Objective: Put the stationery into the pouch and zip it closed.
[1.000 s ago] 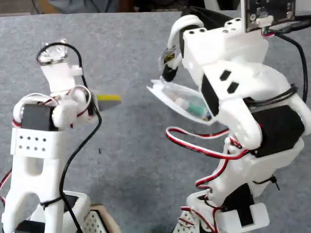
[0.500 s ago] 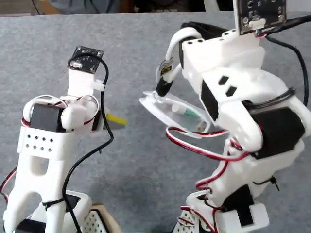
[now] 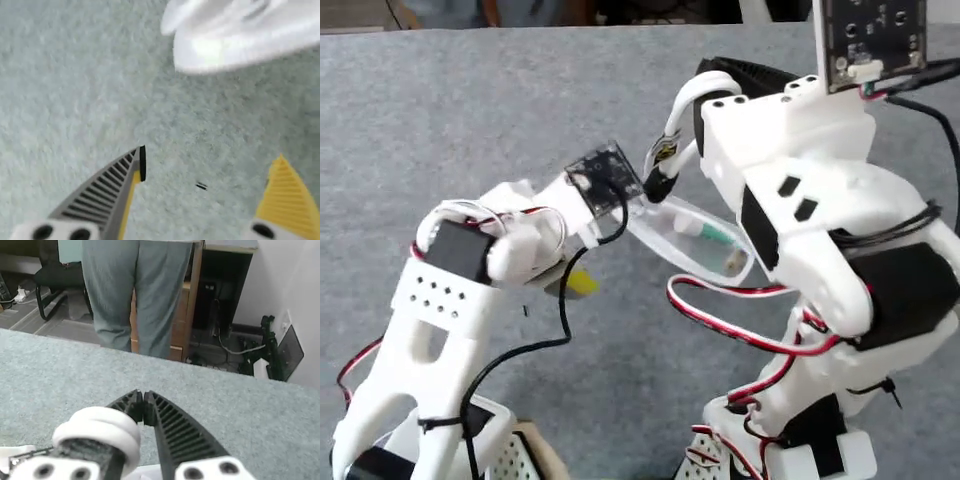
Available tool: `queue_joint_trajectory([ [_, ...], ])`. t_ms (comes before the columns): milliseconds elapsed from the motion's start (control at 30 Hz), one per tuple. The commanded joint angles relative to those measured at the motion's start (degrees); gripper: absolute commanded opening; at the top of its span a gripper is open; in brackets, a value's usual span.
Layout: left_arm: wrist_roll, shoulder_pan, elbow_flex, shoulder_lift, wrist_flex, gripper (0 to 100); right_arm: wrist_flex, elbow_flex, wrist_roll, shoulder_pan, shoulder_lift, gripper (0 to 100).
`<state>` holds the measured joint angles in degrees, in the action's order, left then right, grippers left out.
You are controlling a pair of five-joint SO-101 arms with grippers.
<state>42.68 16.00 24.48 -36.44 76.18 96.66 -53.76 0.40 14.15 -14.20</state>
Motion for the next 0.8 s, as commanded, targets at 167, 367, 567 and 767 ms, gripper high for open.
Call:
queue_joint_trajectory([
  [167,1.8,1.4,8.6,-0.5,-21.2,39,1.0,0.2,-0.6,0.8,-0.4,1.2],
  [367,-8.2,1.5,9.2,-0.5,-31.5,39,1.0,0.2,-0.6,0.8,-0.5,1.2],
  [567,-18.5,3.3,8.3,-0.4,-34.0,39,0.6,-0.4,-0.6,0.5,-0.6,1.2],
  [767,-18.5,10.0,8.3,-0.5,-31.1,39,0.5,-0.4,-0.8,0.5,-0.6,1.2],
])
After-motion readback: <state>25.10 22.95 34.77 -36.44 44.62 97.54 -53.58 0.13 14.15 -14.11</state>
